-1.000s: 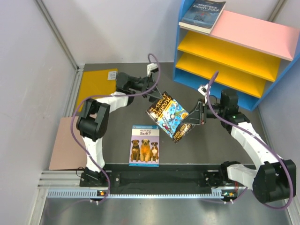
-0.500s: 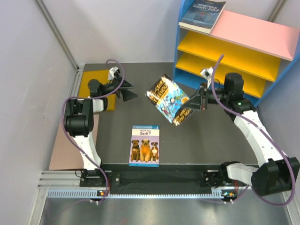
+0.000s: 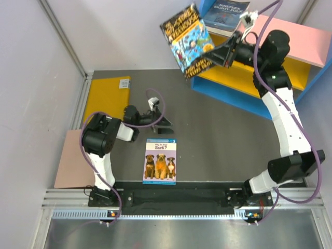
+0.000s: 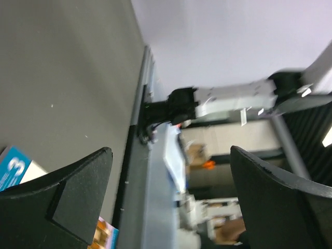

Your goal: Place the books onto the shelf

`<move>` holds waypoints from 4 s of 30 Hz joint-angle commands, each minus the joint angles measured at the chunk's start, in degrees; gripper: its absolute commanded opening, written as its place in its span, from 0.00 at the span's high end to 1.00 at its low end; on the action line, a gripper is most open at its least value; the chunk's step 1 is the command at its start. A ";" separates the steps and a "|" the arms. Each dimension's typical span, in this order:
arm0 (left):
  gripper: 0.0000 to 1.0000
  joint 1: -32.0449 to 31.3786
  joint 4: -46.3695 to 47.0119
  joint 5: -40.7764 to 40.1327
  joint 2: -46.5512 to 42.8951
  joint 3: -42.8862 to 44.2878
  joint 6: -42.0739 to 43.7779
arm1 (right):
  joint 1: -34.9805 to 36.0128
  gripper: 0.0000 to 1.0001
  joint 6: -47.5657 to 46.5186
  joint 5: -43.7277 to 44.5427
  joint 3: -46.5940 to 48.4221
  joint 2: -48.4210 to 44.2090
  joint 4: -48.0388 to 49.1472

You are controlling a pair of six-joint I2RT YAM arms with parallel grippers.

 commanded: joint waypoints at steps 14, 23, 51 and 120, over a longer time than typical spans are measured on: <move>0.01 -24.77 -37.59 -32.46 -8.45 -2.68 43.64 | -12.76 1.00 38.95 31.76 18.63 12.15 15.51; 0.01 -26.62 -28.10 -30.02 -3.71 -5.32 39.96 | -12.85 1.00 42.47 37.66 26.80 20.50 2.13; 0.01 -26.80 -26.34 -29.14 -1.94 -5.23 39.08 | -9.07 0.84 43.54 34.50 32.70 28.51 4.15; 0.01 -26.79 -23.44 -26.77 0.87 -4.79 37.06 | -17.94 0.00 18.30 27.74 -4.30 -0.67 5.20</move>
